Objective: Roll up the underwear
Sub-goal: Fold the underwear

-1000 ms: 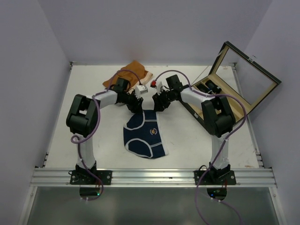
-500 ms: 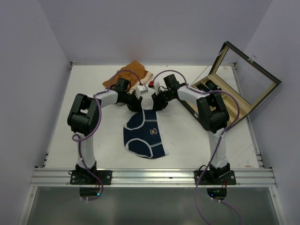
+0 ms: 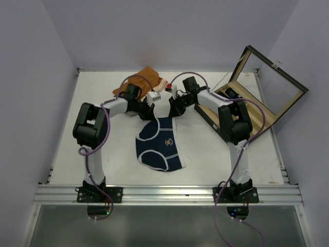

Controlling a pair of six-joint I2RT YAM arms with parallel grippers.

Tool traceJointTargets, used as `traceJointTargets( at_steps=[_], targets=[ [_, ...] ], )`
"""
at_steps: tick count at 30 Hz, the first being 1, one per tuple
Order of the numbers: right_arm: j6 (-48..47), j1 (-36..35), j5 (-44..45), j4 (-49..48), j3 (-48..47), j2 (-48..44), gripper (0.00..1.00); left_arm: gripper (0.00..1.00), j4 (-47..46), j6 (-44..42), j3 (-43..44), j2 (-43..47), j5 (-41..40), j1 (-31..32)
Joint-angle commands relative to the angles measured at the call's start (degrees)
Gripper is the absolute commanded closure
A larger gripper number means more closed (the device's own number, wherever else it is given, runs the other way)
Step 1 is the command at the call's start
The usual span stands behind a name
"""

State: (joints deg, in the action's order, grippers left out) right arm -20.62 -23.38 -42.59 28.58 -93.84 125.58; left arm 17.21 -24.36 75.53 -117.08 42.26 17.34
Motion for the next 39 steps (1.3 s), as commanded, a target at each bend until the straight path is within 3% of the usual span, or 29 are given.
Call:
traceJointTargets(
  at_steps=[1, 9, 23, 30, 39],
  targets=[
    [0.4, 0.52, -3.64, 0.6, -3.19, -1.65, 1.0, 1.0, -2.89, -0.07, 2.61, 4.66, 2.56, -0.73],
    [-0.91, 0.61, -5.93, 5.43, -2.4, -6.3, 1.0, 1.0, -3.68, -1.57, -2.21, 13.53, 5.37, -0.65],
    [-2.84, 0.52, -9.44, 9.73, 10.51, -20.19, 1.0, 1.0, 1.68, -7.81, -15.13, 28.82, 4.93, 2.08],
    [-4.69, -0.97, -10.67, 13.08, 19.12, -26.52, 1.0, 1.0, 3.0, -7.55, -24.18, 39.98, 1.78, 9.8],
    [-6.62, -4.13, -7.87, 14.4, 30.2, -33.55, 1.0, 1.0, 3.18, -5.17, -32.54, 41.84, 0.11, 14.2]
  ],
)
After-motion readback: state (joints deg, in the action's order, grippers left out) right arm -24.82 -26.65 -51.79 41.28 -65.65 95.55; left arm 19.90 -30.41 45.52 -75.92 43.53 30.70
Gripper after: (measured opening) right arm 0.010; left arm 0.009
